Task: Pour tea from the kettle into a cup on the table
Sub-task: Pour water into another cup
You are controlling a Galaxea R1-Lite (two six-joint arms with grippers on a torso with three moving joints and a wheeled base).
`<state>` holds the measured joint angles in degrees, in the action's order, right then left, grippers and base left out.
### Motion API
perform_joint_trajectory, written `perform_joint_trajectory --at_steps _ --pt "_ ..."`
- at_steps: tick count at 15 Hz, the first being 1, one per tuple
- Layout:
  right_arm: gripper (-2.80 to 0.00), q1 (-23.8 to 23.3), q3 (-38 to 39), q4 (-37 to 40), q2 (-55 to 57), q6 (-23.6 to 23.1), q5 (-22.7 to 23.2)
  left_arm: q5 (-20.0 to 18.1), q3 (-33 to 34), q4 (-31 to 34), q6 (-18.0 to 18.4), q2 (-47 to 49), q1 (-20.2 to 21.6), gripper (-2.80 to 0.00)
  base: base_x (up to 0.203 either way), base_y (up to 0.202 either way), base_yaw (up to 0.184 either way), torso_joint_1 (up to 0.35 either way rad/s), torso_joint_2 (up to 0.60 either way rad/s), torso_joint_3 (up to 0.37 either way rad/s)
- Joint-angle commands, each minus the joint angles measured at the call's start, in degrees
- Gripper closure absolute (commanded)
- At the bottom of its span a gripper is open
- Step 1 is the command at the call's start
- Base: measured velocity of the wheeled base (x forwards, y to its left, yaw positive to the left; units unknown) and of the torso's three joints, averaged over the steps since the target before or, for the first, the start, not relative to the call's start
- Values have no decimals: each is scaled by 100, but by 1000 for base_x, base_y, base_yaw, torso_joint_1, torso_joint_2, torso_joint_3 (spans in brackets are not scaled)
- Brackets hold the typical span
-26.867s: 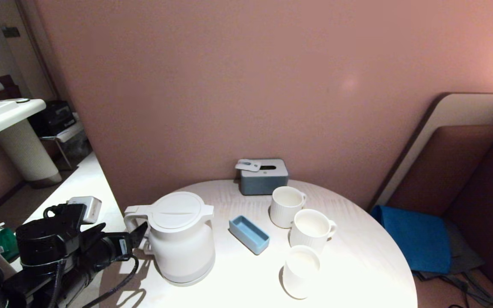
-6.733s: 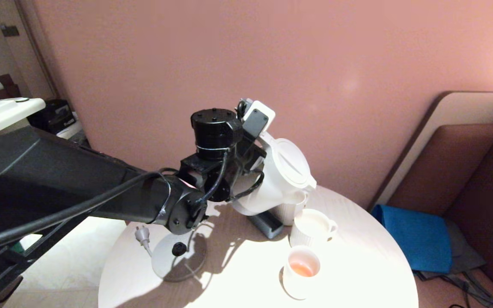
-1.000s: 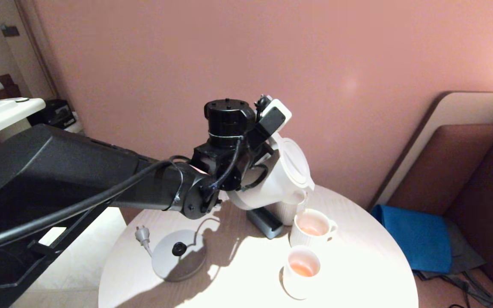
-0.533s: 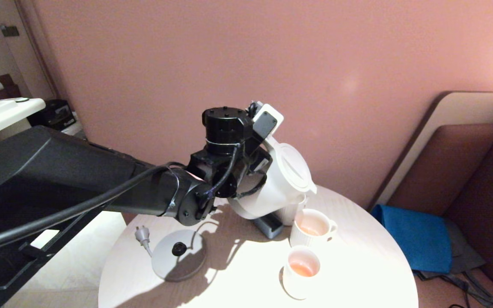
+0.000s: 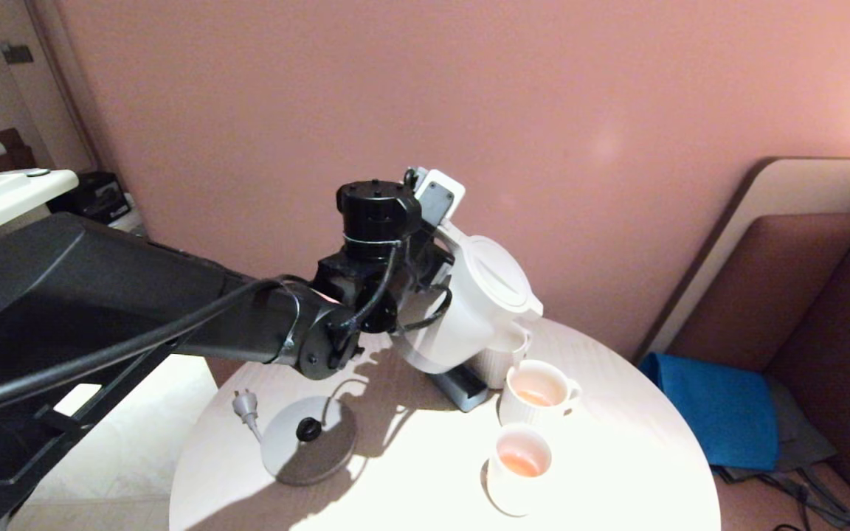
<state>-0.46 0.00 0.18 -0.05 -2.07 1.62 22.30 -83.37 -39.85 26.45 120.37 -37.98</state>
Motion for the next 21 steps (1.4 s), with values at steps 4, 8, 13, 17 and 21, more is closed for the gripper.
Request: perform_joint_trajectory --at_steps 4,8,13,17,21 --pt "0 -6 0 -1 5 -4 5 4 -691 11 192 425 349 0 0 0 0 0 0 0" --pt "0 2 0 -1 5 -4 5 3 -1208 250 300 722 388 0 0 0 0 0 0 0" --pt "0 2 0 -1 5 -4 5 3 -1952 651 426 1068 388 0 0 0 0 0 0 0" --pt "0 2 0 -1 5 -4 5 3 -2066 645 585 1206 388 0 0 0 0 0 0 0" --pt "0 -1 0 -1 5 -4 5 3 -2149 645 686 1288 388 0 0 0 0 0 0 0"
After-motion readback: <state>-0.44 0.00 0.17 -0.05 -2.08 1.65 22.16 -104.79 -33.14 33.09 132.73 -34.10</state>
